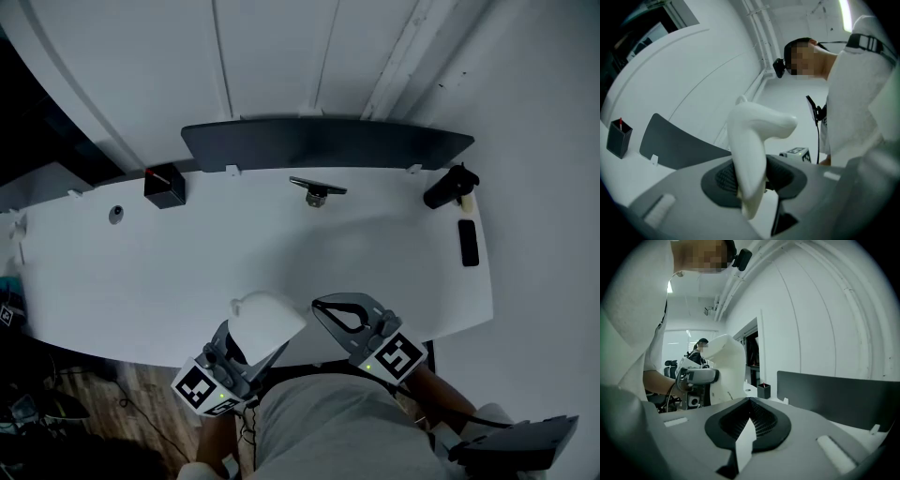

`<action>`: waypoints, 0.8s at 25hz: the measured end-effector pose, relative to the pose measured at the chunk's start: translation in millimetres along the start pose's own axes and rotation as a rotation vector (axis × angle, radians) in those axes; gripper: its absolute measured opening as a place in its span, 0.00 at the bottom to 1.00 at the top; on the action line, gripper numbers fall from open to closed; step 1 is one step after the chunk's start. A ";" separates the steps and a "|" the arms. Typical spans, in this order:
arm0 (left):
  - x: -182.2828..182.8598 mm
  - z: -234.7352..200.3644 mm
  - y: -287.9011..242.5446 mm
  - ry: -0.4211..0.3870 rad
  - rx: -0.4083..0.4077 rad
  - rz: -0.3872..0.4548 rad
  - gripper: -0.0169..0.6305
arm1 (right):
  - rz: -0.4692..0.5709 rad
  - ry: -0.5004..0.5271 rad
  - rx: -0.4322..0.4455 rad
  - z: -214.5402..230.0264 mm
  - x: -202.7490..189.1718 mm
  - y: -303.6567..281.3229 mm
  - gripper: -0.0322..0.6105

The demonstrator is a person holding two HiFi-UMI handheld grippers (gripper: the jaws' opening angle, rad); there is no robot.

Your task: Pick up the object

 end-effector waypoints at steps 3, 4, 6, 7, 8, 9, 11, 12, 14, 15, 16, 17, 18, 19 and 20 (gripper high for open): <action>-5.5 24.8 -8.9 -0.012 0.030 0.014 0.26 | 0.036 -0.006 0.007 -4.4 -0.4 25.8 0.05; -8.6 33.9 -11.7 -0.014 0.044 0.019 0.26 | 0.038 -0.008 0.007 -5.8 -3.2 35.5 0.05; -18.1 52.7 -16.9 -0.027 0.076 0.020 0.26 | 0.037 -0.008 -0.003 -7.6 -11.0 55.5 0.05; -24.4 62.0 -19.6 -0.037 0.094 0.014 0.26 | 0.037 -0.006 -0.012 -7.9 -15.4 65.2 0.05; -31.3 71.5 -22.4 -0.047 0.112 0.007 0.26 | 0.038 -0.003 -0.023 -8.2 -20.2 74.9 0.05; -38.4 81.9 -25.0 -0.053 0.129 0.001 0.26 | 0.040 -0.004 -0.034 -8.9 -25.0 84.7 0.05; -51.5 104.6 -29.6 -0.055 0.158 0.000 0.26 | 0.058 -0.033 -0.050 -11.6 -34.1 105.2 0.05; -57.4 115.1 -31.8 -0.057 0.171 0.002 0.26 | 0.067 -0.050 -0.055 -12.4 -37.8 114.7 0.05; -68.2 133.8 -36.4 -0.070 0.194 0.000 0.26 | 0.071 -0.058 -0.062 -13.5 -44.8 131.1 0.05; -73.5 143.1 -38.1 -0.076 0.204 -0.002 0.26 | 0.073 -0.065 -0.065 -15.7 -48.2 138.4 0.05; -78.5 152.6 -38.7 -0.080 0.216 -0.004 0.26 | 0.077 -0.072 -0.065 -19.7 -51.1 145.3 0.05; -83.0 161.7 -37.9 -0.083 0.228 -0.004 0.26 | 0.078 -0.069 -0.060 -25.3 -53.1 152.0 0.05; -86.6 169.9 -36.2 -0.084 0.242 -0.005 0.26 | 0.078 -0.057 -0.050 -31.8 -53.7 158.0 0.05; -89.2 176.7 -34.1 -0.088 0.258 -0.006 0.26 | 0.083 -0.054 -0.041 -38.4 -53.2 162.8 0.05; -90.9 182.3 -32.0 -0.094 0.275 -0.007 0.26 | 0.093 -0.060 -0.036 -43.9 -52.2 166.2 0.05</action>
Point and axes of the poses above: the fingertips, and each gripper's own axes: y backward along the fingers, z to its right, x out of its top, the point moved 1 cm from there along y, backward along the fingers, and after that the axes turned 1 degree about z, right-handed, at the moved point
